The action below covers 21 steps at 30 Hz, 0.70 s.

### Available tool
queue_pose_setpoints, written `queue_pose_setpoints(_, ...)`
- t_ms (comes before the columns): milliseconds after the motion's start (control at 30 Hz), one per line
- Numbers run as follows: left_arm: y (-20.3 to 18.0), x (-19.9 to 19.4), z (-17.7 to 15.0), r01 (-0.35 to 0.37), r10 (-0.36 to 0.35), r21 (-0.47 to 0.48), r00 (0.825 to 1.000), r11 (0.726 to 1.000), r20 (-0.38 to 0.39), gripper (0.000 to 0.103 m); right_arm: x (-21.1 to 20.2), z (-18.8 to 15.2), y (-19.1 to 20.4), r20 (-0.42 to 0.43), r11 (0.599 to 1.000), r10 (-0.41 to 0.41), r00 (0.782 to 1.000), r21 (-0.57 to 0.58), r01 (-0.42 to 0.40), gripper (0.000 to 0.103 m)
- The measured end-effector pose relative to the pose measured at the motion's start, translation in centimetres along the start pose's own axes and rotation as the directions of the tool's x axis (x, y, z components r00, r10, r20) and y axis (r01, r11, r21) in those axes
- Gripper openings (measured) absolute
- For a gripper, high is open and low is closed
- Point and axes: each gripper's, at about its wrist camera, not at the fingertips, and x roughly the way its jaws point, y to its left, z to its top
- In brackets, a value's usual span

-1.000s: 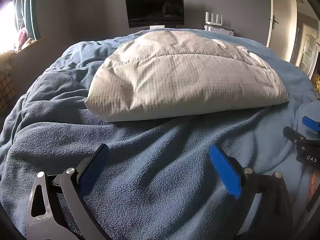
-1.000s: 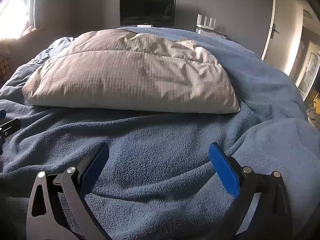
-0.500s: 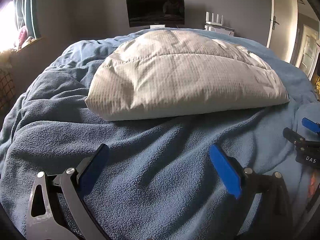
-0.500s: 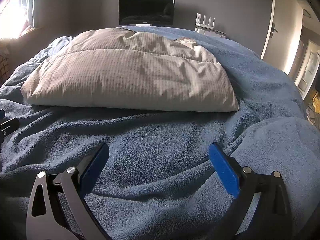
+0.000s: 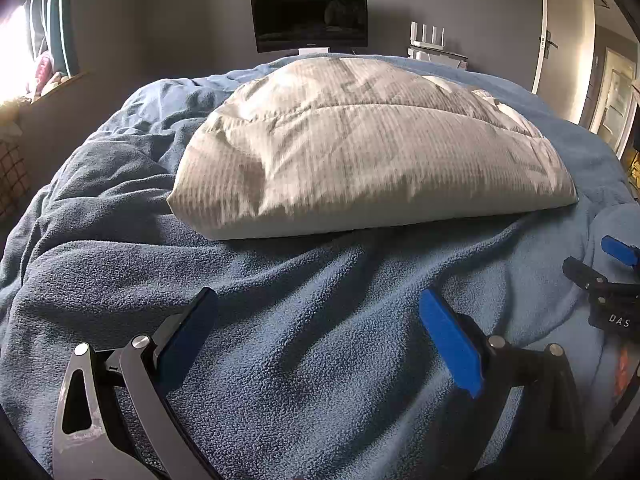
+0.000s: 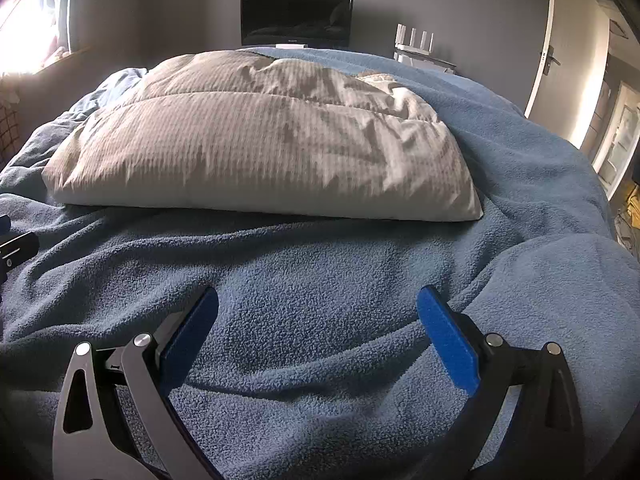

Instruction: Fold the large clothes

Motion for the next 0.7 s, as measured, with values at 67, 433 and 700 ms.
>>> queue_pose_setpoints(67,-0.03,0.01,-0.04,0.001,-0.001,0.000,1.000,1.000,-0.001,0.096,0.02,0.02,-0.01,0.000,1.000,0.001,1.000,-0.001,-0.001,0.095)
queue_pose_setpoints(433,-0.09,0.22,-0.10,0.011,-0.011,0.002,1.000,1.000,-0.012,0.096,0.08,-0.02,0.04,-0.002,1.000,0.000,1.000,-0.003,0.000,0.095)
queue_pose_setpoints(700,-0.35,0.36,-0.20,-0.005,0.005,0.012,1.000,1.000,-0.020,0.096,0.13,-0.01,0.03,-0.003,1.000,0.001,1.000,-0.004,-0.001,0.095)
